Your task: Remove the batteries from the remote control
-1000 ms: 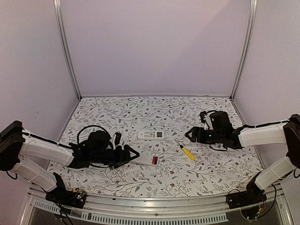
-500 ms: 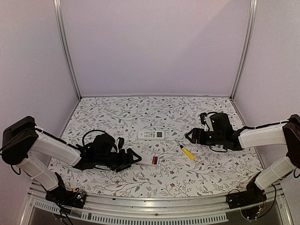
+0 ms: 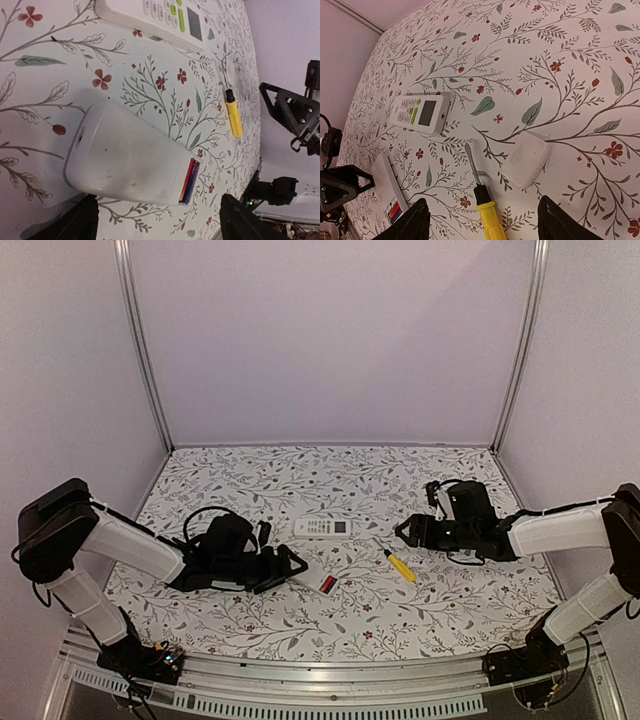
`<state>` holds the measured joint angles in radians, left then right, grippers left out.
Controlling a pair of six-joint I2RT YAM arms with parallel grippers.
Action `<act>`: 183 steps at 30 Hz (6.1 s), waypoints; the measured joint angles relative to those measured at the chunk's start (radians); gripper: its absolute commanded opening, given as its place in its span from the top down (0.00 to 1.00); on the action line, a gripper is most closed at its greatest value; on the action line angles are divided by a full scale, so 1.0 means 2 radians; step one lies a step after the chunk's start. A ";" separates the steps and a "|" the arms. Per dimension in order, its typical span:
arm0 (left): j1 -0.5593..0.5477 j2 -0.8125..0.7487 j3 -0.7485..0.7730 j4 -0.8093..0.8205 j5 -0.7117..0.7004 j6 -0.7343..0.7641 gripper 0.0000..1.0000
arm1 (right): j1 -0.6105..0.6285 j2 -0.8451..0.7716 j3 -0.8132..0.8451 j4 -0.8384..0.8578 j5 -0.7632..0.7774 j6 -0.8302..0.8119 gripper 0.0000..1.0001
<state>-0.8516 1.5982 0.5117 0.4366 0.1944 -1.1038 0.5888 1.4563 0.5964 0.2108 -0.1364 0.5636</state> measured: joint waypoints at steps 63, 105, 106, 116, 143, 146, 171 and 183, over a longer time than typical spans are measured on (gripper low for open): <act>0.295 -0.123 0.270 -0.328 0.075 0.380 0.13 | 0.108 0.098 0.082 -0.161 0.092 -0.087 0.97; 0.151 -0.003 0.247 -0.194 0.361 0.323 0.55 | 0.247 0.060 0.206 -0.078 0.119 -0.246 1.00; 0.151 -0.003 0.247 -0.193 0.363 0.322 0.56 | 0.248 0.060 0.206 -0.078 0.119 -0.247 1.00; 0.151 0.000 0.245 -0.180 0.372 0.310 0.84 | 0.254 0.069 0.213 -0.075 0.118 -0.253 1.00; 0.161 -0.071 0.169 -0.070 0.335 0.231 1.00 | 0.209 0.008 0.101 0.103 0.107 -0.123 0.09; 0.159 -0.109 0.134 -0.010 0.296 0.203 1.00 | 0.174 -0.012 0.063 0.174 0.058 -0.062 0.07; 0.082 -0.192 0.043 0.210 0.163 0.137 1.00 | 0.150 0.040 0.130 0.291 -0.159 0.077 0.50; 0.080 -0.199 0.039 0.210 0.157 0.142 1.00 | 0.150 0.052 0.141 0.310 -0.187 0.091 0.61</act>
<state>-0.6922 1.1995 0.5896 0.8562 0.5079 -0.8192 0.8883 1.5612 0.8783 0.8310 -0.5106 0.7464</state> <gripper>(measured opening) 0.009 0.409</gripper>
